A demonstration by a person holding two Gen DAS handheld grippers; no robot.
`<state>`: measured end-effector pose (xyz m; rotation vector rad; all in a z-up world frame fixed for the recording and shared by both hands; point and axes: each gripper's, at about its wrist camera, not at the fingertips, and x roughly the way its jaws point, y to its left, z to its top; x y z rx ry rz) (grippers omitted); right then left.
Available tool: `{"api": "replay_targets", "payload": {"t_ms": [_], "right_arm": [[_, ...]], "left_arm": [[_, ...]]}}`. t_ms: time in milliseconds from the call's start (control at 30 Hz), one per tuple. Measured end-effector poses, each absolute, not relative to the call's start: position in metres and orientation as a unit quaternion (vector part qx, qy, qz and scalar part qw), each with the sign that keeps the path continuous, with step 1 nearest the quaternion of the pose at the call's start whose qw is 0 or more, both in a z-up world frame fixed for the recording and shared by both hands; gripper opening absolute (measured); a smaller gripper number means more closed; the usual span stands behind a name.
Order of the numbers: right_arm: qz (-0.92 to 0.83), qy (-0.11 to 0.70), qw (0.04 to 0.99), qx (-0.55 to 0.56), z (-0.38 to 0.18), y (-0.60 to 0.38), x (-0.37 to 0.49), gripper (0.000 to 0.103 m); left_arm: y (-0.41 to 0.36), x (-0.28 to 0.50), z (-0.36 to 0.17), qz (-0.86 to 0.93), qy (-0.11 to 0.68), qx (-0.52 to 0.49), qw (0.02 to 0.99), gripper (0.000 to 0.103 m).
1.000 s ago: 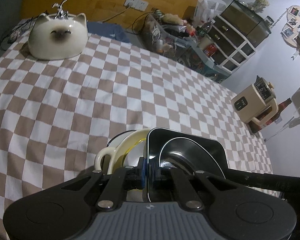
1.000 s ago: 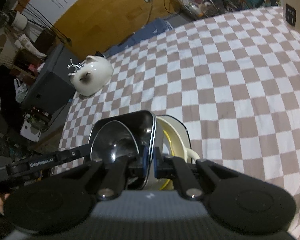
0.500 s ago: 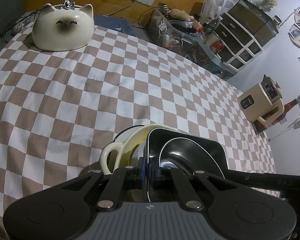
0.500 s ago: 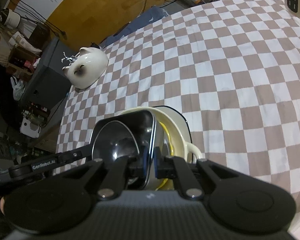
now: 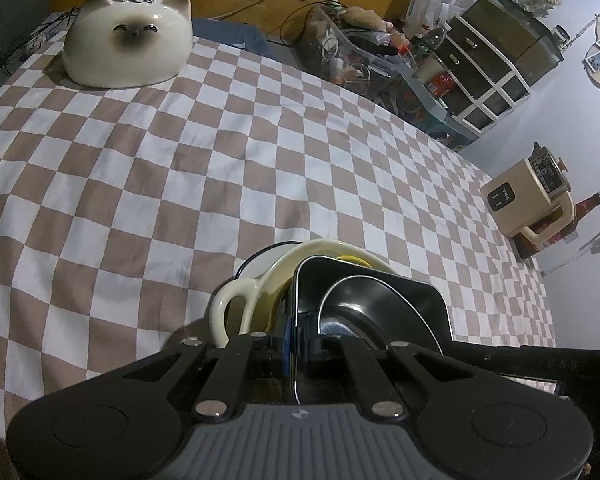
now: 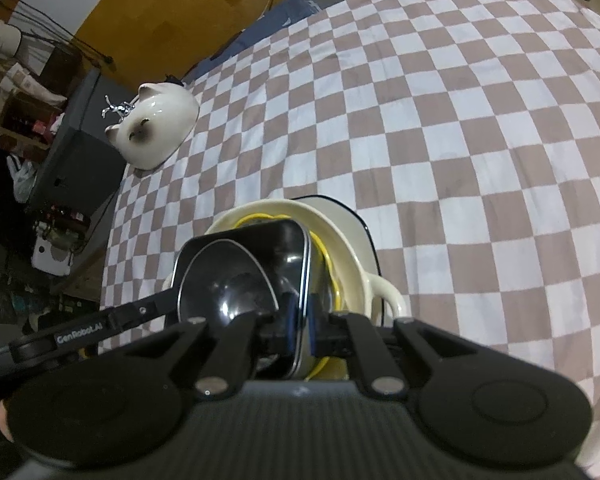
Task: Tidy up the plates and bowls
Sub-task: 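Lower the steel tray into the floral bowl with both grippers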
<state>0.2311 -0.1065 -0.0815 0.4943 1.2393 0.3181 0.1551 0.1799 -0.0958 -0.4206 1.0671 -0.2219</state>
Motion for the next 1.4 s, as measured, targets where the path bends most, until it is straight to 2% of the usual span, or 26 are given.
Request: {"api": "replay_targets", "payload": {"t_ms": [267, 367, 433, 533, 633, 767, 833, 933, 1400], "right_arm": [[0.142, 0.574, 0.775, 0.221, -0.083, -0.1, 0.232, 0.012], [0.132, 0.586, 0.771, 0.212, -0.086, -0.098, 0.233, 0.022], [0.126, 0.588, 0.772, 0.206, -0.087, -0.097, 0.232, 0.034], [0.122, 0.585, 0.776, 0.202, -0.085, -0.1, 0.23, 0.041], [0.12, 0.582, 0.78, 0.194, -0.084, -0.101, 0.228, 0.044], [0.116, 0.58, 0.785, 0.187, -0.082, -0.103, 0.226, 0.049], [0.116, 0.576, 0.787, 0.188, -0.08, -0.106, 0.225, 0.056], [0.12, 0.569, 0.791, 0.188, -0.077, -0.108, 0.223, 0.06], [0.138, 0.557, 0.801, 0.17, -0.069, -0.111, 0.221, 0.066]], "left_arm": [[0.181, 0.157, -0.096, -0.106, 0.502, -0.202, 0.834, 0.007], [0.182, 0.156, -0.096, -0.101, 0.504, -0.202, 0.834, 0.01], [0.183, 0.155, -0.096, -0.096, 0.507, -0.198, 0.833, 0.018], [0.184, 0.153, -0.096, -0.087, 0.513, -0.195, 0.832, 0.026], [0.186, 0.152, -0.097, -0.078, 0.516, -0.195, 0.831, 0.034], [0.188, 0.149, -0.095, -0.073, 0.514, -0.197, 0.831, 0.04], [0.188, 0.147, -0.093, -0.073, 0.512, -0.197, 0.833, 0.053], [0.187, 0.144, -0.089, -0.08, 0.506, -0.201, 0.835, 0.067], [0.184, 0.139, -0.083, -0.078, 0.498, -0.196, 0.841, 0.071]]}}
